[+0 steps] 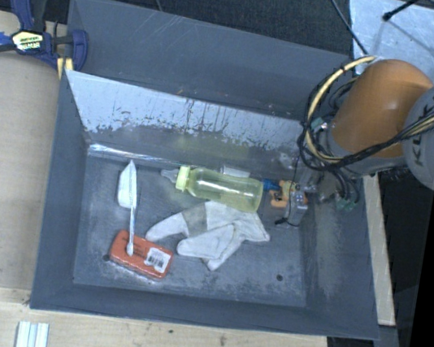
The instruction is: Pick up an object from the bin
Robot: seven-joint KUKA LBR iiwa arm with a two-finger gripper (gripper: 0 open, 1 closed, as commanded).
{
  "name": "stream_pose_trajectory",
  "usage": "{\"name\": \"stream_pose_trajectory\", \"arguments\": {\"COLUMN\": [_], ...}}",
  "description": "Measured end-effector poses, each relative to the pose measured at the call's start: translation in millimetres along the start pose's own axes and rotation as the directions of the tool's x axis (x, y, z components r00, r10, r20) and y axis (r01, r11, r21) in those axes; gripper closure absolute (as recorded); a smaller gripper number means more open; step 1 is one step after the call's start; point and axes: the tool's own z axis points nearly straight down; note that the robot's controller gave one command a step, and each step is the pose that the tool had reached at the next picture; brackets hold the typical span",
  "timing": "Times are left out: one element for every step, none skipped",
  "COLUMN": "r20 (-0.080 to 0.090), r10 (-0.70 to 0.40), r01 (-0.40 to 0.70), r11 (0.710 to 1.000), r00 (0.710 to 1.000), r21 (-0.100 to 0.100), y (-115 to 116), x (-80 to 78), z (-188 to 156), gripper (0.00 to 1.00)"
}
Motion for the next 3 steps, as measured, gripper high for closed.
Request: {"name": "stream_pose_trajectory", "arguments": {"r20": [-0.002,-0.003,-0.005], "r10": [0.045,-0.083,-0.088], "r01": [-0.045,0.083,0.088], "r11": [0.999,0.997,0.996], "r00": [0.999,0.997,0.996], "r21": [-0.001,-0.004,-0.002], "y": [54,72,68], "x": [1.1,6.1,7.5], "z": [51,67,66], "gripper": [0.0,1.0,1.0]}}
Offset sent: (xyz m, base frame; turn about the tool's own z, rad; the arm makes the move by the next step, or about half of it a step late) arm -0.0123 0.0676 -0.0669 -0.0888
